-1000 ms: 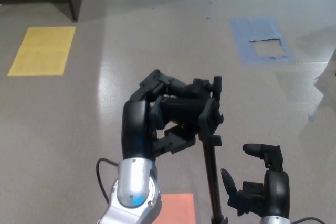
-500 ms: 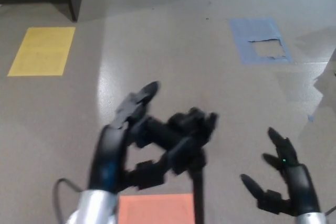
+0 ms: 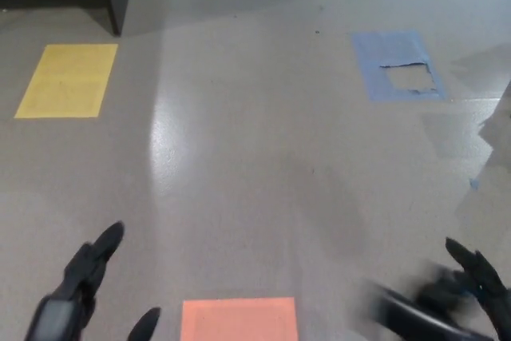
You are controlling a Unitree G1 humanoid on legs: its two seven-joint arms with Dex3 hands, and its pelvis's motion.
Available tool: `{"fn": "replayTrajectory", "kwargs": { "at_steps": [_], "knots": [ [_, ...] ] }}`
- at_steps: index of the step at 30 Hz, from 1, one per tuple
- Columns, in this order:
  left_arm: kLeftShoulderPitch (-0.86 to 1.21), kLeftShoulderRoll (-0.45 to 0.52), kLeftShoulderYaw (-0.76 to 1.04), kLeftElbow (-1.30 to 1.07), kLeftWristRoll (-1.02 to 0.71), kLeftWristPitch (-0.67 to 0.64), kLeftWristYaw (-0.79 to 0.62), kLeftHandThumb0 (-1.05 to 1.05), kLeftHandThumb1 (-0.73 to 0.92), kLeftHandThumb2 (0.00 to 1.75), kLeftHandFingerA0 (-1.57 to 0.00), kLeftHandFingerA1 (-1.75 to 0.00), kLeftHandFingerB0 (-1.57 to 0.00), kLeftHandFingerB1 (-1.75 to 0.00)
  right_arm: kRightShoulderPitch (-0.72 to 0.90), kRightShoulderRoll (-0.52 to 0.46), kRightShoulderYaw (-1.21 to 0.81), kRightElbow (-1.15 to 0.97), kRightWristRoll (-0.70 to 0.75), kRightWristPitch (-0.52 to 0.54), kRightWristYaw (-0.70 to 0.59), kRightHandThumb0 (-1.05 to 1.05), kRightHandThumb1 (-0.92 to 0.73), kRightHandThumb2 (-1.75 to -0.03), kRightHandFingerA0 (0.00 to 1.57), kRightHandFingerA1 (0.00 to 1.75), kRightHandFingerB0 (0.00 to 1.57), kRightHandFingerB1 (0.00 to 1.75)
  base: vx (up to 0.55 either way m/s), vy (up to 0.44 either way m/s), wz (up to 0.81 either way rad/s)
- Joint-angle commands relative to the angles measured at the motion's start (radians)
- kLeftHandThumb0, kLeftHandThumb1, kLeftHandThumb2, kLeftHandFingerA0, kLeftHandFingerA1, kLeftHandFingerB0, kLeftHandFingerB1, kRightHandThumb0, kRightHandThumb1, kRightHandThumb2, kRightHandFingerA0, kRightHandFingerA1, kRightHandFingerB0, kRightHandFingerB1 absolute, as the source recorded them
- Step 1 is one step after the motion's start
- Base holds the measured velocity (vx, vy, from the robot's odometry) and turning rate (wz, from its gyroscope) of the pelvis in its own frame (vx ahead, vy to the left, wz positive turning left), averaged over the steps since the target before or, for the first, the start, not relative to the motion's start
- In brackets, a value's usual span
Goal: A phone stand is kept on the floor and the robot uses both its hands to grab it and uses its left hand to extend the phone stand by pulling it upwards
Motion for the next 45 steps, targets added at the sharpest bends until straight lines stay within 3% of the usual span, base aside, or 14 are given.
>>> {"fn": "replayTrajectory", "kwargs": {
  "at_steps": [1,2,6,8,9,12,20,22,24,25,29,32,38,45],
  "knots": [
    [0.121,-0.045,0.114,0.113,-0.069,-0.271,-0.051,-0.79,0.72,0.62,-0.2,-0.31,-0.16,-0.29,0.081,-0.06,-0.039,-0.037,0.025,-0.028,0.027,-1.05,-0.82,-0.7,0.0,0.33,0.0,0.22,0.0,0.0,0.0],
    [0.133,-0.05,0.123,0.132,-0.065,-0.293,-0.046,-0.8,0.58,0.89,-0.16,-0.42,-0.11,-0.4,0.082,-0.059,-0.039,-0.032,0.022,-0.032,0.023,-1.05,-0.83,-0.71,0.0,0.33,0.0,0.2,0.0,0.0,0.0],
    [0.175,-0.083,0.166,0.213,-0.104,-0.399,-0.084,-0.76,0.63,0.92,-0.17,-0.43,-0.11,-0.4,0.097,-0.052,-0.045,-0.036,0.024,-0.049,0.012,-1.05,-0.87,-0.68,0.0,0.37,0.0,0.24,0.0,0.0,0.0],
    [0.177,-0.09,0.173,0.231,-0.116,-0.421,-0.098,-0.76,0.63,0.92,-0.17,-0.43,-0.11,-0.4,0.104,-0.052,-0.05,-0.043,0.028,-0.052,0.011,-1.05,-0.87,-0.68,0.0,0.37,0.0,0.24,0.0,0.0,0.0],
    [0.18,-0.094,0.183,0.243,-0.124,-0.432,-0.1,-0.73,0.8,0.65,-0.24,-0.31,-0.18,-0.28,0.112,-0.047,-0.053,-0.044,0.03,-0.066,0.003,-1.05,-0.87,-0.69,0.0,0.4,0.0,0.26,0.0,0.0,0.0],
    [0.185,-0.092,0.219,0.315,-0.098,-0.5,-0.088,-0.79,0.85,0.66,-0.23,-0.29,-0.15,-0.28,0.139,-0.027,-0.076,-0.028,0.06,-0.134,-0.009,-1.05,-0.85,-0.71,0.0,0.5,0.0,0.42,0.0,0.0,0.0],
    [0.223,-0.085,0.292,0.358,-0.12,-0.595,-0.114,-0.82,0.84,0.66,-0.25,-0.3,-0.22,-0.29,0.285,-0.009,-0.09,-0.022,0.05,-0.266,-0.042,-1.05,-0.81,-0.7,0.0,0.45,0.0,0.38,0.0,0.0,0.0],
    [0.237,-0.083,0.303,0.356,-0.133,-0.602,-0.132,-0.84,0.85,0.66,-0.25,-0.3,-0.22,-0.29,0.302,0.008,-0.092,-0.01,0.064,-0.279,-0.035,-1.05,-0.79,-0.69,0.0,0.53,0.0,0.44,0.0,0.0,0.0],
    [0.24,-0.09,0.298,0.365,-0.134,-0.609,-0.143,-0.82,0.84,0.66,-0.25,-0.31,-0.23,-0.29,0.308,0.002,-0.098,-0.003,0.062,-0.279,-0.037,-1.05,-0.75,-0.66,0.0,0.45,0.0,0.32,0.0,0.0,0.0],
    [0.236,-0.091,0.292,0.375,-0.139,-0.611,-0.157,-0.81,0.84,0.65,-0.25,-0.3,-0.23,-0.29,0.308,-0.02,-0.095,0.006,0.013,-0.276,-0.076,-1.05,-0.78,-0.68,0.0,0.33,0.0,0.2,0.0,0.0,0.0],
    [0.222,-0.095,0.296,0.386,-0.11,-0.605,-0.137,-0.85,0.81,0.65,-0.28,-0.31,-0.24,-0.3,0.29,-0.083,-0.056,-0.013,-0.214,-0.178,-0.285,-1.05,-0.85,-0.69,0.0,0.24,0.0,0.0,0.0,0.0,0.0],
    [0.208,-0.091,0.305,0.398,-0.104,-0.605,-0.134,-0.85,0.78,0.65,-0.29,-0.31,-0.24,-0.29,0.281,-0.086,-0.05,-0.013,-0.229,-0.17,-0.305,-1.05,-0.81,-0.69,0.0,0.21,0.0,0.05,0.0,0.0,0.0],
    [0.172,-0.089,0.327,0.42,-0.115,-0.605,-0.141,-0.83,0.74,0.63,-0.31,-0.32,-0.25,-0.3,0.259,-0.082,-0.033,-0.018,-0.259,-0.13,-0.343,-1.05,-0.81,-0.72,0.0,0.39,0.0,0.01,0.0,0.0,0.0],
    [0.167,-0.091,0.337,0.43,-0.105,-0.616,-0.157,-0.8,0.72,0.63,-0.31,-0.32,-0.25,-0.29,0.278,-0.079,-0.023,-0.03,-0.271,-0.108,-0.364,-1.05,-0.85,-0.71,0.0,0.24,0.0,0.08,0.0,0.0,0.0]
  ]
}}
